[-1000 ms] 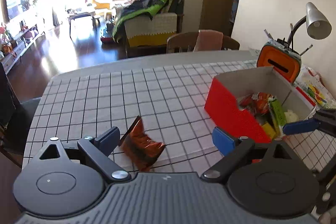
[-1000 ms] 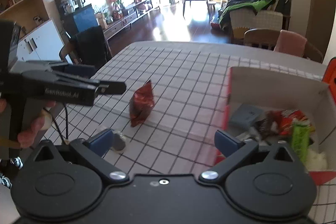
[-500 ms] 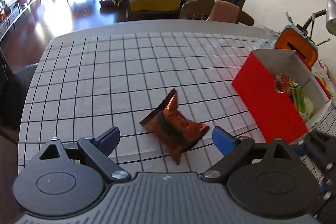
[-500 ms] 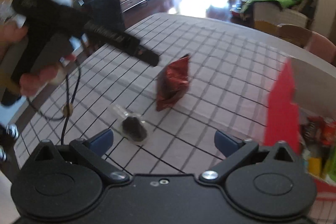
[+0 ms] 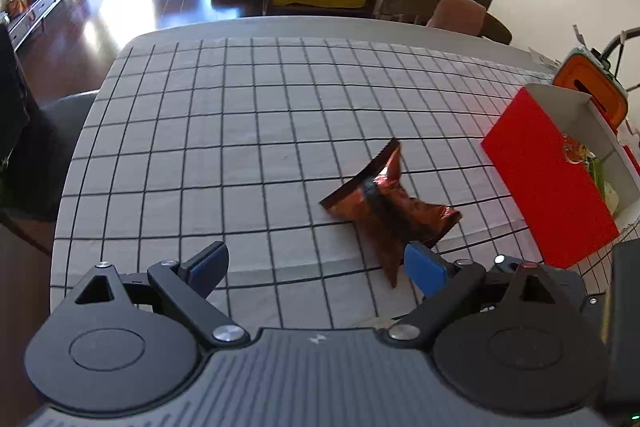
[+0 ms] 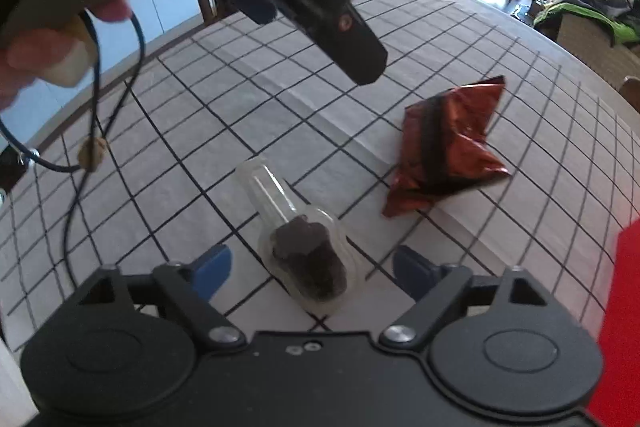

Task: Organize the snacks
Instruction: 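Grasp the clear plastic tray holding dark chocolate with the right tool, then grasp the brown-red Oreo bag with left tool while right tool holds the tray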

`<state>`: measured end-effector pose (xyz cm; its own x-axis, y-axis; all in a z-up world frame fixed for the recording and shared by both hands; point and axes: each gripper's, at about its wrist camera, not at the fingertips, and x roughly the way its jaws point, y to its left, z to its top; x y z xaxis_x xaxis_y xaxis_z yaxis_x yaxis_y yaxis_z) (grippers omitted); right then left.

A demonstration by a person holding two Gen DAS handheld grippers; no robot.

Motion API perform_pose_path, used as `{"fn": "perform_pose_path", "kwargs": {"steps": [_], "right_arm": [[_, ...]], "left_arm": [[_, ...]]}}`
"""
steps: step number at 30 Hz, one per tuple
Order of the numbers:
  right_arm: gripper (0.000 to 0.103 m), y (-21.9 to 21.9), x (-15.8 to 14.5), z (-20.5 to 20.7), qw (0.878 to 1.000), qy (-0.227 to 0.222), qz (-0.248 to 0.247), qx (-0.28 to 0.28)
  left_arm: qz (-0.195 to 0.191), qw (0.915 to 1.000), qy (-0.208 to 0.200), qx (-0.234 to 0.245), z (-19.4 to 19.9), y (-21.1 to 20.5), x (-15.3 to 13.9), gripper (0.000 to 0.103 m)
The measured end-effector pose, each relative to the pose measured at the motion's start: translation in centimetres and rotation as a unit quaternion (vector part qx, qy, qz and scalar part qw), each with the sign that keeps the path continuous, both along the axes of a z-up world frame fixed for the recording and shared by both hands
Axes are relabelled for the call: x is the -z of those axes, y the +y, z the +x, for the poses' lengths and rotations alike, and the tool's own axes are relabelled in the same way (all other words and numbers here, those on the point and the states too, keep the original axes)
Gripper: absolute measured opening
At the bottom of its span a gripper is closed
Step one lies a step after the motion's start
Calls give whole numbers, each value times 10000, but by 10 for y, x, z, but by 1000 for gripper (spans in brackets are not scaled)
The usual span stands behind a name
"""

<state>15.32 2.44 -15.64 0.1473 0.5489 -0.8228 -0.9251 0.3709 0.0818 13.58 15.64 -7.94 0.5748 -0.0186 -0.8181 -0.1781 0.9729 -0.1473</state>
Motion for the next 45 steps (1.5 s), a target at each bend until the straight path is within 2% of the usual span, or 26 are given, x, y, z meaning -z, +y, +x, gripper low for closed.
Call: {"fn": "perform_pose_path", "kwargs": {"steps": [10,14,16,17,25,30,32,37,41,45], "right_arm": [[64,9,1,1,9996,-125,84,-230],[50,8,2,4,9997,-149,135,-151],[47,5,-1,3,9997,-160,149,-122],[42,5,0,3,9996,-188,178,-72],[40,-20,-2,3,9991,-85,239,350],[40,-50,-12,3,9968,-32,296,739],[40,-66,-17,4,9954,44,333,900],[40,-103,-26,4,9899,190,443,1335],[40,-124,-27,4,9856,230,460,1609],[40,-137,-29,3,9820,220,493,1810]], "left_arm": [[-45,10000,4,-79,-1,7,4,95],[-46,10000,-5,-44,0,4,4,95],[-11,10000,-1,-13,2,2,4,95],[5,10000,2,-3,3,1,4,95],[52,9998,47,159,12,-14,5,95],[-80,9997,91,223,28,-26,7,95],[-186,9996,111,194,36,-30,9,95],[-804,9961,284,-239,60,-26,23,95],[-1401,9854,564,-787,76,-15,43,95],[-1703,9755,743,-1174,84,-9,58,95]]}}
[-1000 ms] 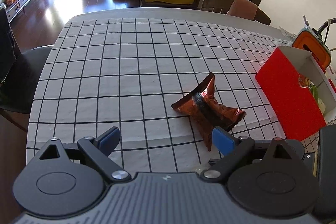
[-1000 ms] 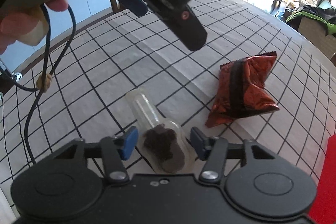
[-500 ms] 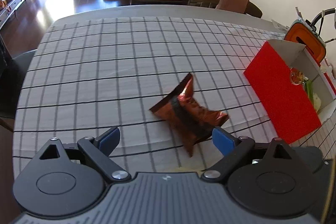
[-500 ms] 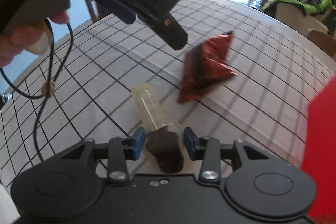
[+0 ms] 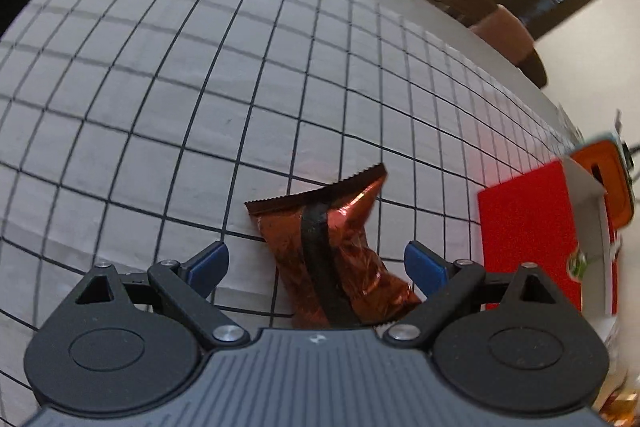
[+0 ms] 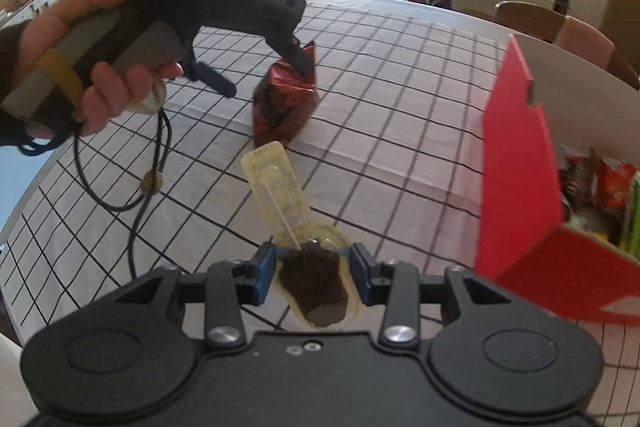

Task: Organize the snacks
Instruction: 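Grasp the brown-red Oreo bag with left tool while right tool holds the tray, then carry the Oreo bag and chocolate tray over into the red box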

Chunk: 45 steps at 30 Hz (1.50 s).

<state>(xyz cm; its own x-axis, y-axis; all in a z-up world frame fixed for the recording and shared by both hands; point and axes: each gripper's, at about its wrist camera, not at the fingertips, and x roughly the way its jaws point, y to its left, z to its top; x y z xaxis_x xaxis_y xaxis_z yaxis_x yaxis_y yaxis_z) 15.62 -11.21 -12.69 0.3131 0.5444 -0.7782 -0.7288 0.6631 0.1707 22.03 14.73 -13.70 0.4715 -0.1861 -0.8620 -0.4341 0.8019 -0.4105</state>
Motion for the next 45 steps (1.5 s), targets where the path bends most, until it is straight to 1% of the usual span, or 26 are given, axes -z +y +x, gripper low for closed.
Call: {"fn": "perform_pose_path", "kwargs": {"steps": [2,3,4,5,6,7,8,10,11,12,14,18,22,30,33,39,41,45], "right_arm": [[40,-4,-2,-1,10000,-26,13,65],[40,-2,-2,0,9999,-31,17,96],[40,-4,-2,-1,9999,-33,23,136],[40,-6,-3,-1,9999,-26,37,163],[40,-8,-4,-1,9998,-25,46,188],[40,-10,-6,-2,9997,-35,50,220],[40,-12,-7,-2,9997,-41,59,245],[40,-16,-11,-4,9996,-53,92,267],[40,-18,-12,-4,9996,-68,100,273],[40,-20,-13,-4,9995,-78,111,279],[40,-24,-16,-2,9994,-77,172,288],[40,-31,-23,0,9990,-100,269,336],[40,-40,-32,4,9983,-86,431,386],[40,-57,-57,13,9973,-108,664,295],[40,-63,-66,15,9969,-165,726,260],[40,-79,-82,24,9955,-262,870,263],[40,-87,-87,30,9948,-251,931,332],[40,-104,-95,46,9934,-220,960,591]], "left_arm": [[9,9999,60,-90,3,0,4,93],[19,9999,52,-106,4,-1,5,89],[20,9999,36,-97,5,-2,5,81],[32,9999,41,-90,6,-4,6,77],[51,9999,64,-76,8,-6,7,69],[61,9999,104,-69,9,-7,8,63],[55,9999,126,-80,10,-8,9,62],[80,9998,134,-85,10,-11,10,55],[127,9998,144,-73,11,-14,11,54],[212,9996,157,-61,12,-16,10,49],[238,9996,134,-18,12,-18,10,40],[351,9993,100,-44,8,-22,8,37],[367,9992,66,-134,-1,-20,5,35],[442,9986,-158,-233,-27,-29,-16,35],[487,9983,-256,-199,-36,-38,-30,35],[831,9944,-646,93,-49,-66,-65,35],[870,9936,-701,160,-50,-74,-74,35],[1087,9893,-879,422,-44,-101,-99,35]]}}
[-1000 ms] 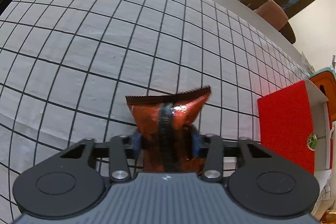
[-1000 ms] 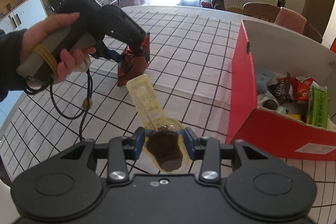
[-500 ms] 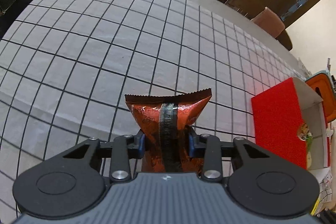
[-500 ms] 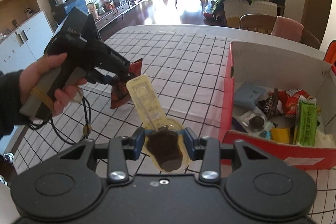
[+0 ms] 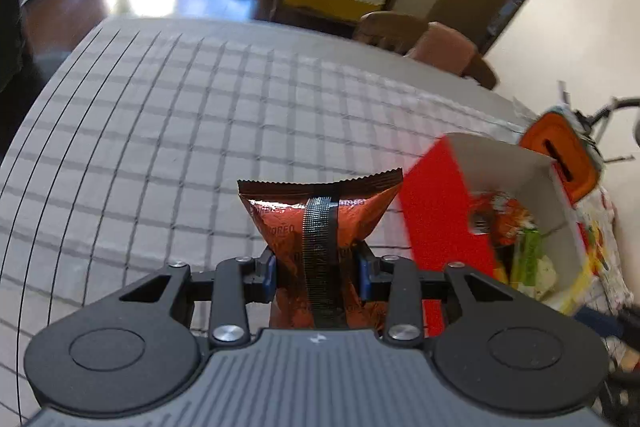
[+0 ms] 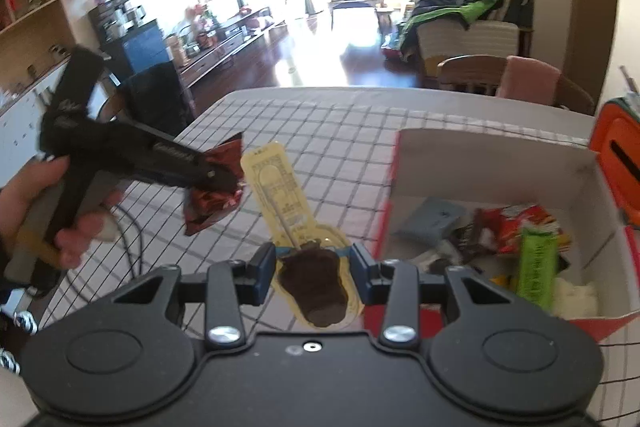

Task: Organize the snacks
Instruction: 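Carry the Oreo bag and chocolate tray over into the red box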

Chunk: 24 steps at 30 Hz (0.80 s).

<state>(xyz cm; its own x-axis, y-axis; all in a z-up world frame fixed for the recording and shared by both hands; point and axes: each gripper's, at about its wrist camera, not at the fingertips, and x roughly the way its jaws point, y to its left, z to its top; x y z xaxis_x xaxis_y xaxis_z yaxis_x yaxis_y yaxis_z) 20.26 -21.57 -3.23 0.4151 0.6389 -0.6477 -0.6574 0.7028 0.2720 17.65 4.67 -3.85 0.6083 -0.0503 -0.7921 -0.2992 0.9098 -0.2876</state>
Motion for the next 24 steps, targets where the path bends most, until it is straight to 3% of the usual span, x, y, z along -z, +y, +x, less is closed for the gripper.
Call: {"fn": "perform_pose_path", "kwargs": {"steps": [11,24], "right_arm": [[40,-51,7,62,9970,252,-170,716],[40,-95,31,103,9913,260,-538,1174]], "left_arm": [[396,9950,-304,867,38,-88,-43,35],[701,9839,22,1646,91,-172,-37,35]]}}
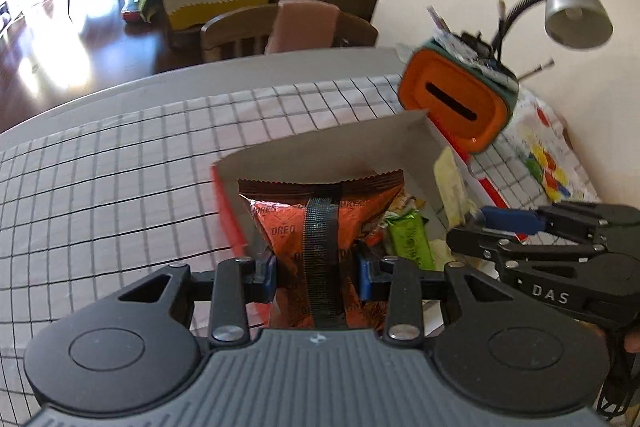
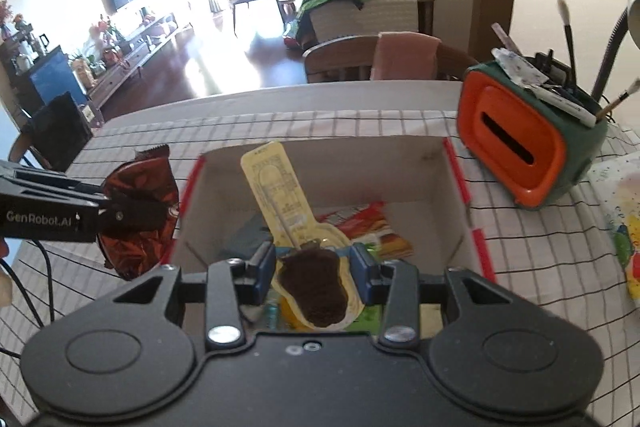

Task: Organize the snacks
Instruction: 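Carry the Oreo bag and chocolate tray over into the red box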

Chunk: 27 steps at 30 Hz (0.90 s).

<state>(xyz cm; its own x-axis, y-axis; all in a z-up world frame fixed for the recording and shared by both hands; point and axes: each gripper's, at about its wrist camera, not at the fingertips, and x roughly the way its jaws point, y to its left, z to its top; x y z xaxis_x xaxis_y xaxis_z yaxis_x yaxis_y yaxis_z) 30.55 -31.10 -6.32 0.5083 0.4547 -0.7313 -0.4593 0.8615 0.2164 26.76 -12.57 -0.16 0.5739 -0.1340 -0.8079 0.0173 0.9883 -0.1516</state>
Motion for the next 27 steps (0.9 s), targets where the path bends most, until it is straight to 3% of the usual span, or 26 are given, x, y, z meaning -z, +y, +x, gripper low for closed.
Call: {"fn": "perform_pose_path", "kwargs": {"steps": [15,27], "right_arm": [[40,-15,43,31,9980,515,-292,209],[40,-11,67,40,9954,771,-555,94]], "left_arm": [[489,9950,816,315,50,-52,60,35],[868,9852,1436,339,73,-63,99,36]]}}
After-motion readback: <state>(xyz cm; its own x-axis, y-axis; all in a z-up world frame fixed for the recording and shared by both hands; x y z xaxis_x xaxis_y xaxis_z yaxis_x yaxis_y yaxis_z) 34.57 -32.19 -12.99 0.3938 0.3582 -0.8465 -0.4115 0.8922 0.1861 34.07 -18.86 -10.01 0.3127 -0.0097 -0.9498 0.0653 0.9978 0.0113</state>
